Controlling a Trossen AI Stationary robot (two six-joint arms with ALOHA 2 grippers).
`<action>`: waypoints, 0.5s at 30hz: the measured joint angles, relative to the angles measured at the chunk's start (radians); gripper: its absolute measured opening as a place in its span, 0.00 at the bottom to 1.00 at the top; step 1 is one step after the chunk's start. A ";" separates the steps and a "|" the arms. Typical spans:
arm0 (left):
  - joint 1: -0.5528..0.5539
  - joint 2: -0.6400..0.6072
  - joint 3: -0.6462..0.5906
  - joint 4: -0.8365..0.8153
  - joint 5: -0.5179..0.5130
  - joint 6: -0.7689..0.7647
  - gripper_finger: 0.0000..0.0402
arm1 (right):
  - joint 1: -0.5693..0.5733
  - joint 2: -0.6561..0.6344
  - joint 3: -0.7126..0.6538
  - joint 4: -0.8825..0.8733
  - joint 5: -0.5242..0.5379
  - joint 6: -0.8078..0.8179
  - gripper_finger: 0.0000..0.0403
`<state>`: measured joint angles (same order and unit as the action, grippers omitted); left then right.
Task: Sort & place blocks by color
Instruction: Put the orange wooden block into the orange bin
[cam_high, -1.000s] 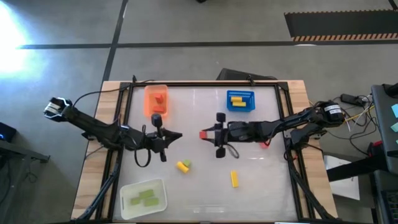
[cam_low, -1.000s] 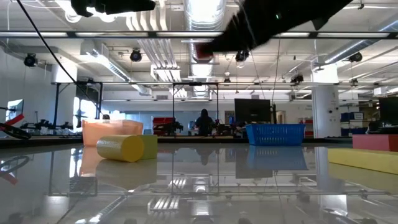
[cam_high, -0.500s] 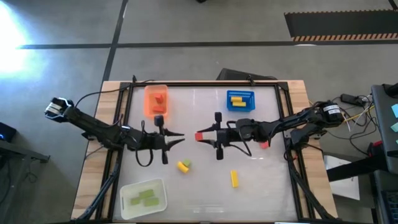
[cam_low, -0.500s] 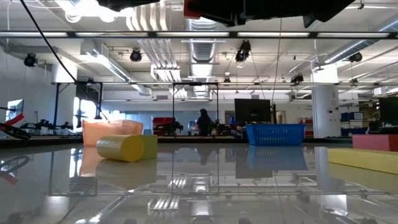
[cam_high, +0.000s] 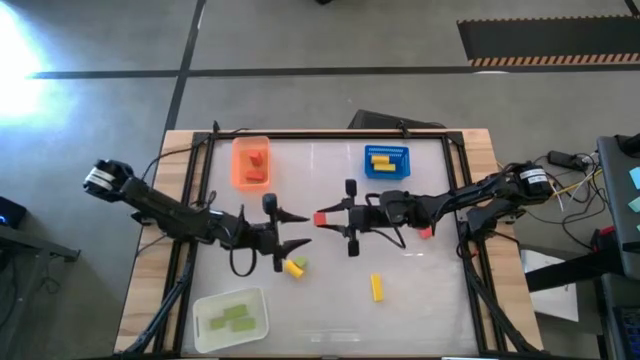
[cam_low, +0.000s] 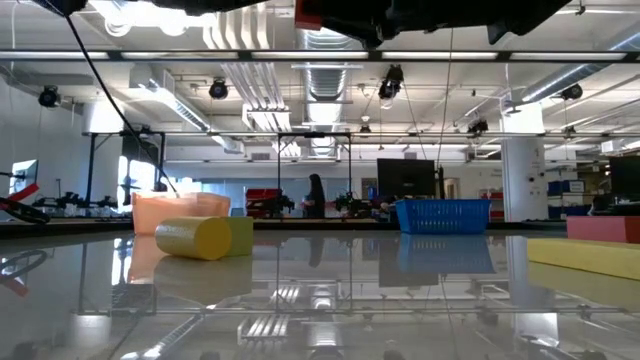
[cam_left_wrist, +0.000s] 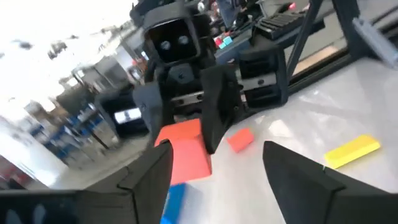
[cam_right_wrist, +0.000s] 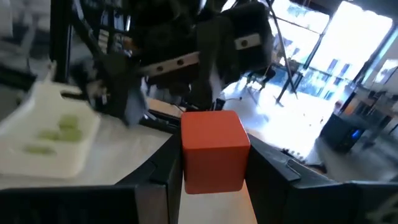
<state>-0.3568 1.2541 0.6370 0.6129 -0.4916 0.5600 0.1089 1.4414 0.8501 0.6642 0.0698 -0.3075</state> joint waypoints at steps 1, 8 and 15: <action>0.001 0.019 0.000 0.032 -0.002 0.054 0.58 | -0.002 0.000 0.000 0.000 0.000 0.040 0.30; 0.000 0.096 0.002 0.122 -0.100 0.461 0.58 | -0.055 0.000 0.000 -0.035 -0.031 0.532 0.30; 0.009 0.124 0.008 0.159 -0.084 0.506 0.58 | -0.066 0.000 -0.002 -0.061 -0.126 0.613 0.30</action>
<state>-0.3477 1.3781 0.6449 0.7717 -0.5759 1.0657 0.0425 1.4414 0.8486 0.6033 -0.0563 0.3051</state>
